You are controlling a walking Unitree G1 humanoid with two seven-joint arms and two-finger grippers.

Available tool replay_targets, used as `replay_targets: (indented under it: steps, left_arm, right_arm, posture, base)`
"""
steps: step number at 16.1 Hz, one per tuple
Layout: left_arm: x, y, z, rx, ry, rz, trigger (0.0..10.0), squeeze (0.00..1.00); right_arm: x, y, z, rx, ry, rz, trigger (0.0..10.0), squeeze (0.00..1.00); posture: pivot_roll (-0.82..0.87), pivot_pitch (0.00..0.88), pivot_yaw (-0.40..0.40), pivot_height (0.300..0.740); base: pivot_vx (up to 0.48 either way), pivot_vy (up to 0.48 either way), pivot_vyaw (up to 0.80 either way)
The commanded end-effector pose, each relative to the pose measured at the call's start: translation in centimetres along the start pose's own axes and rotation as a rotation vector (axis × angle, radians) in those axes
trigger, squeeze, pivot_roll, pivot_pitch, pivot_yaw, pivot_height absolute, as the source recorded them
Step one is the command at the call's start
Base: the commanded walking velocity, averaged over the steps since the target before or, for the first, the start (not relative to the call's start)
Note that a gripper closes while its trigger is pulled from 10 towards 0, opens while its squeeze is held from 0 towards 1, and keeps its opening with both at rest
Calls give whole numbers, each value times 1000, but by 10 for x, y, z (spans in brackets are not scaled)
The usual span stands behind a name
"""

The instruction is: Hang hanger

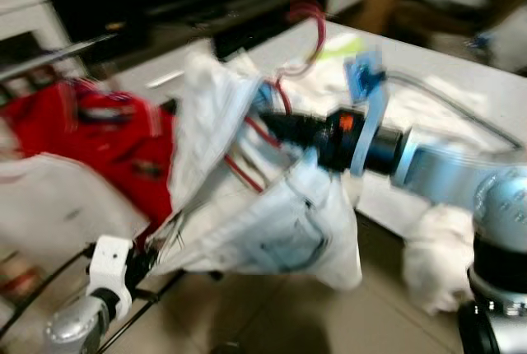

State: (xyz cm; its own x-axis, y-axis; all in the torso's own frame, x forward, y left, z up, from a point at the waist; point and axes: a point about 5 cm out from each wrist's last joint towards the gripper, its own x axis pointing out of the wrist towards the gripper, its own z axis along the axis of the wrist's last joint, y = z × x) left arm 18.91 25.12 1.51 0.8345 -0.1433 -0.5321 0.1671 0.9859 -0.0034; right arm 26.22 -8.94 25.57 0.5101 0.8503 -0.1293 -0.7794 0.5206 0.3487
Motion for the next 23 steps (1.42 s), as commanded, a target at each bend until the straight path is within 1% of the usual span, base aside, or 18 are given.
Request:
replay_targets:
  steps: [1,2,3,4,5,6,7,8,10,13,14,15,16,17,18,19,20,23]
  left_arm:
    - [-5,10,-19,1,93,74,10000,0]
    - [-4,10,-26,-9,120,86,10000,0]
    - [-3,8,-28,-20,117,69,10000,0]
    - [-2,7,-24,-45,68,65,10000,0]
    - [-2,6,-22,-47,41,66,10000,722]
    - [-2,6,-21,-40,33,68,10000,1000]
    - [-2,7,-22,-47,27,72,10000,1000]
    - [-2,6,-22,-72,0,71,10000,1000]
    - [-3,5,-22,-79,-12,67,10000,1000]
    - [-9,5,-25,-102,-52,50,10000,1000]
    - [-12,4,-26,-104,-65,22,10000,1000]
    - [-14,3,-25,-100,-74,10,10000,1000]
    - [-19,2,-24,-91,-101,-19,10000,1000]
    - [-20,2,-23,-89,-108,-26,10000,1000]
    - [-23,3,-19,-82,-139,-27,10000,1000]
    - [-23,4,-16,-109,-165,-23,10000,1000]
    - [-23,4,-15,-125,-177,-27,10000,1000]
    - [-22,1,-15,-101,-167,-37,10000,1000]
  right_arm:
    - [-4,11,21,-72,-131,23,10000,0]
    - [-3,9,17,-72,-131,-3,10000,0]
    - [-1,6,11,-89,-126,-35,10000,0]
    - [0,3,6,-91,-129,-56,10000,0]
    - [3,1,2,-77,-137,-70,10000,0]
    - [4,1,-1,-72,-137,-78,10000,0]
    - [5,0,-3,-70,-135,-83,10000,0]
    - [7,-1,-11,-65,-127,-102,10000,0]
    - [8,-4,-18,-61,-121,-128,10000,0]
    - [7,-19,-41,-103,-65,-233,10000,0]
    - [5,-23,-50,-112,-45,-266,10000,0]
    - [4,-26,-54,-108,-36,-282,10000,0]
    - [1,-33,-67,-103,-13,-324,10000,0]
    - [0,-34,-70,-103,-6,-335,10000,0]
    - [-3,-39,-78,-103,8,-369,10000,0]
    - [-6,-45,-87,-94,44,-397,10000,0]
    - [-7,-47,-91,-92,57,-410,10000,0]
    - [-7,-49,-94,-79,17,-412,10000,0]
  posture:
    - [-5,0,63,740]
    - [-7,0,61,740]
    - [-8,0,57,740]
    - [-9,0,52,740]
    - [-10,0,51,740]
    - [-10,0,51,740]
    - [-11,0,49,740]
    - [-11,0,50,740]
    - [-11,0,50,740]
    - [-5,0,50,740]
    - [-4,0,48,740]
    - [-2,0,47,740]
    - [-1,0,45,740]
    - [-1,0,45,740]
    - [-2,0,46,740]
    - [-1,0,45,740]
    - [-1,0,45,740]
    - [-4,0,44,740]
  base:
    - [0,0,800]
    - [0,0,800]
    - [0,0,800]
    - [0,0,800]
    - [0,0,794]
    - [0,0,794]
    - [0,0,794]
    - [0,0,794]
    - [0,0,794]
    - [0,0,794]
    - [0,0,794]
    - [0,0,794]
    - [0,0,794]
    - [0,0,794]
    - [0,0,794]
    - [0,0,794]
    - [0,0,794]
    - [0,0,765]
